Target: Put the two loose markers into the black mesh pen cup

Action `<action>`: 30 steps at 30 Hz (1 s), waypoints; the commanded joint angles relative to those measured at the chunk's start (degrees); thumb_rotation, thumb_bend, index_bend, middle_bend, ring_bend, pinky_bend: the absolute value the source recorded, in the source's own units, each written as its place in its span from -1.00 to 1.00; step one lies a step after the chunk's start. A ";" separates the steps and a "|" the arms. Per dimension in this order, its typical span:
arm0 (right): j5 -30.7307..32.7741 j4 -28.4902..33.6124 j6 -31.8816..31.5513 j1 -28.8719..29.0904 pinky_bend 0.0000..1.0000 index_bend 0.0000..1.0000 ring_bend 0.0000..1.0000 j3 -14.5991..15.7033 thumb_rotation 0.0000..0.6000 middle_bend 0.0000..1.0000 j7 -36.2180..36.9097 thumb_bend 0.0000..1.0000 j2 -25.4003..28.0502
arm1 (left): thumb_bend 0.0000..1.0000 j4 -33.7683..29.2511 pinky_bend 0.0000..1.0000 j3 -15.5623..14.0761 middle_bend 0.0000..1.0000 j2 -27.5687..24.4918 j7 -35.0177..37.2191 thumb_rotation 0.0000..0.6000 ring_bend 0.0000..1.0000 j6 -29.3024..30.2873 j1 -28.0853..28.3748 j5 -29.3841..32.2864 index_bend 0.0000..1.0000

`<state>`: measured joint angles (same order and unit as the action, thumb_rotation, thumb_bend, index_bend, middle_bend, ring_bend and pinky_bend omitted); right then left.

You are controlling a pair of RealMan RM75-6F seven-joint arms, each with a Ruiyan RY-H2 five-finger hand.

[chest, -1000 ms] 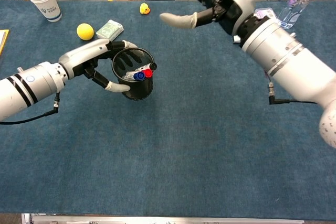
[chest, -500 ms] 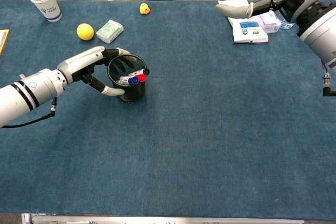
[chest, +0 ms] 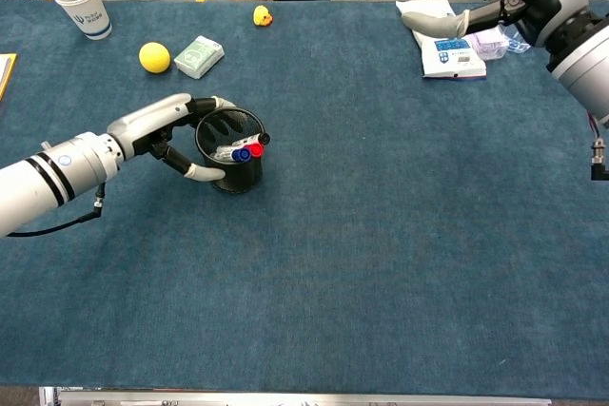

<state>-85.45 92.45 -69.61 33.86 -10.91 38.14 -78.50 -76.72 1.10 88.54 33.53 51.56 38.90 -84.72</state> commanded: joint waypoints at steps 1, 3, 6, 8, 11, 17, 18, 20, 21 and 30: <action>0.04 -0.14 -0.08 -0.18 -0.96 -0.13 -0.88 0.04 1.00 -0.60 0.15 -0.66 -0.10 | -0.57 -0.43 -0.48 -0.22 -0.50 -0.55 0.11 1.00 -0.63 0.08 -0.03 -0.38 -0.61; -0.07 -0.12 -0.06 -0.23 -0.96 -0.13 -0.88 0.09 1.00 -0.60 0.24 -0.66 -0.06 | -0.57 -0.61 -0.49 -0.28 -0.56 -0.77 -0.02 1.00 -0.67 0.19 -0.06 -0.51 -0.70; -0.21 -0.05 -0.15 -0.33 -0.96 -0.13 -0.88 0.05 1.00 -0.60 0.19 -0.66 0.12 | -0.57 -1.05 -0.50 -0.32 -0.59 -1.02 0.00 1.00 -0.70 0.39 -0.15 -0.62 -0.73; -0.17 0.06 -0.24 -0.44 -0.96 -0.13 -0.88 -0.04 1.00 -0.60 0.21 -0.66 0.28 | -0.57 -1.33 -0.51 -0.47 -0.62 -1.18 -0.26 1.00 -0.72 0.42 -0.16 -0.79 -0.76; -0.19 0.15 -0.56 -0.64 -0.96 -0.13 -0.88 -0.23 1.00 -0.60 0.14 -0.66 0.58 | -0.57 -1.87 -0.53 -0.52 -0.67 -1.66 -0.60 1.00 -0.75 0.22 -0.07 -0.80 -0.82; -0.53 0.14 -1.26 -1.29 -0.96 -0.13 -0.88 -0.25 1.00 -0.60 -0.11 -0.66 1.88 | -0.57 -4.66 -0.56 -0.46 -0.74 -5.14 -2.64 1.00 -0.79 0.67 0.02 -1.18 -0.90; -0.61 0.03 -1.32 -1.44 -0.96 -0.13 -0.88 -0.13 1.00 -0.60 -0.42 -0.65 2.20 | -0.57 -5.31 -0.56 -0.51 -0.74 -6.08 -3.21 1.00 -0.79 0.83 -0.05 -1.24 -0.90; -0.70 0.17 -1.33 -1.93 -0.96 -0.13 -0.88 0.30 1.00 -0.60 -1.46 -0.60 3.30 | -0.57 -6.96 -0.56 -0.64 -0.74 -8.53 -4.64 1.00 -0.79 1.30 -0.34 -1.27 -0.90; -0.67 0.33 -1.45 -2.21 -0.96 -0.13 -0.88 0.45 1.00 -0.60 -2.36 -0.54 3.88 | -0.57 -7.67 -0.56 -0.69 -0.74 -9.63 -5.22 1.00 -0.79 1.55 -0.52 -1.23 -0.90; 3.52 5.13 -5.75 -8.61 -0.95 -0.13 -0.86 3.23 1.00 -0.53 -20.96 -0.31 8.24 | -0.57 -10.23 -0.55 -0.24 -0.73 -17.29 -10.95 1.00 -0.76 9.79 -5.68 0.23 -0.89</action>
<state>-83.78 95.54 -73.37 28.14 -9.22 23.46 -72.05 -86.49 0.58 72.54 24.58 58.96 34.97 -85.16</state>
